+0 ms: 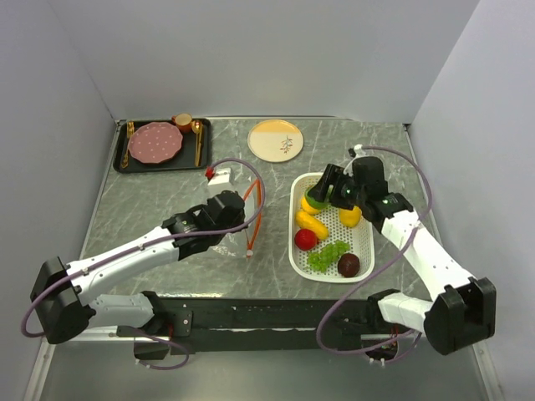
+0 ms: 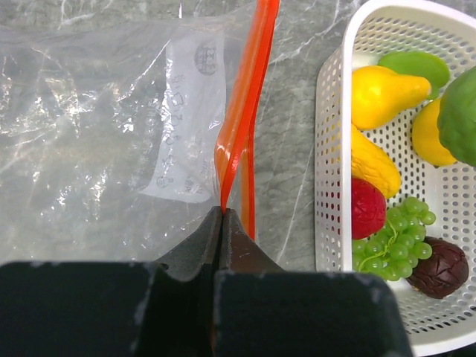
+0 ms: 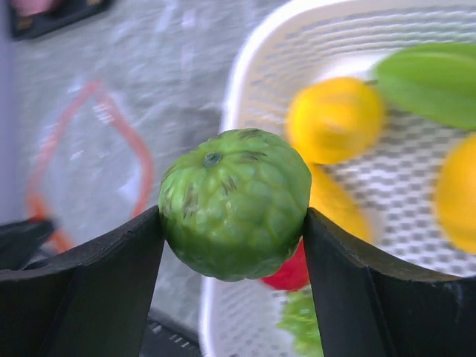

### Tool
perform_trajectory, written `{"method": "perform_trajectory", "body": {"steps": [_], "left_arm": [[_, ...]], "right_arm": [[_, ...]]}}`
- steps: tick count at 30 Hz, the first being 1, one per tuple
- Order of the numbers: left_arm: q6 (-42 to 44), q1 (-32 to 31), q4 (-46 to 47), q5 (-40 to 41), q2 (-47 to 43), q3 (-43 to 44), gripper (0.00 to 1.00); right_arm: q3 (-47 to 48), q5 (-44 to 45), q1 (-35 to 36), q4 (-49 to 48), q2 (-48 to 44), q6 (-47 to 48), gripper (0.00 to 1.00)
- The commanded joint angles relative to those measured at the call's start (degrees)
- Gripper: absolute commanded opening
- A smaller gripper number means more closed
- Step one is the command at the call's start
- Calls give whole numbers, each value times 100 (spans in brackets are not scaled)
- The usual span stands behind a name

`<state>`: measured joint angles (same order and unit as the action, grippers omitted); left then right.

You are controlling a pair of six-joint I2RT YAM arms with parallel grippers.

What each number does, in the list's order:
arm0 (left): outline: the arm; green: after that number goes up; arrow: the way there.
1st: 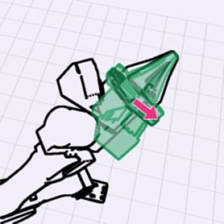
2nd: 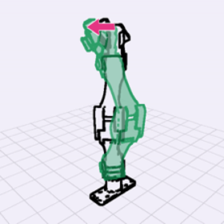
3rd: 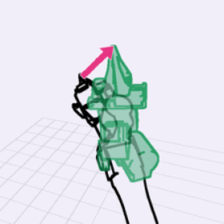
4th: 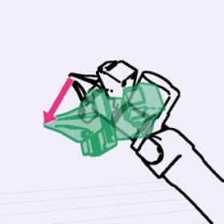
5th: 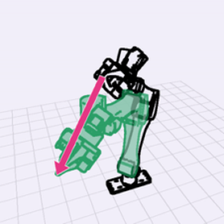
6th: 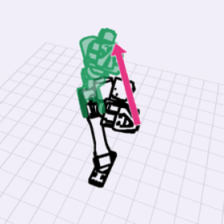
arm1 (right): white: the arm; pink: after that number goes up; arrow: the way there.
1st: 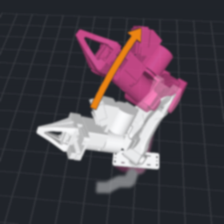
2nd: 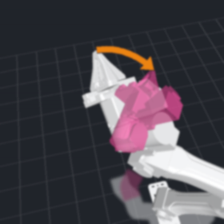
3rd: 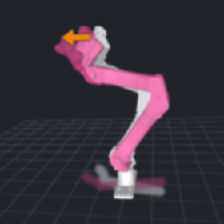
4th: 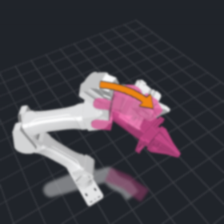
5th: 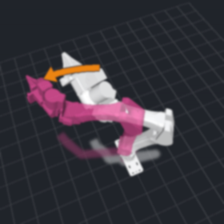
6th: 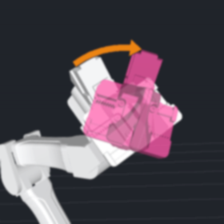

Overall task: Place the food in the zip-top bag and seal the zipper
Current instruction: Place the fake fruit in the zipper food storage bag.

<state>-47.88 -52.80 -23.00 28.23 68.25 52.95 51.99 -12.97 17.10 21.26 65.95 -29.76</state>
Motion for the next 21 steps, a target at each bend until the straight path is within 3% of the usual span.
{"method": "perform_trajectory", "body": {"steps": [1, 13, 21], "left_arm": [[-20, 24, 200, -89, 66, 137, 1], [-46, 15, 288, -239, 127, 269, 1], [-64, 24, 446, -344, 31, 198, 1]], "right_arm": [[-22, -829, 459, -762, -258, -495, 24], [92, -1330, 1313, -1896, 821, -1225, 24], [303, -1366, 1726, -2108, 1516, -1357, 24]]}}
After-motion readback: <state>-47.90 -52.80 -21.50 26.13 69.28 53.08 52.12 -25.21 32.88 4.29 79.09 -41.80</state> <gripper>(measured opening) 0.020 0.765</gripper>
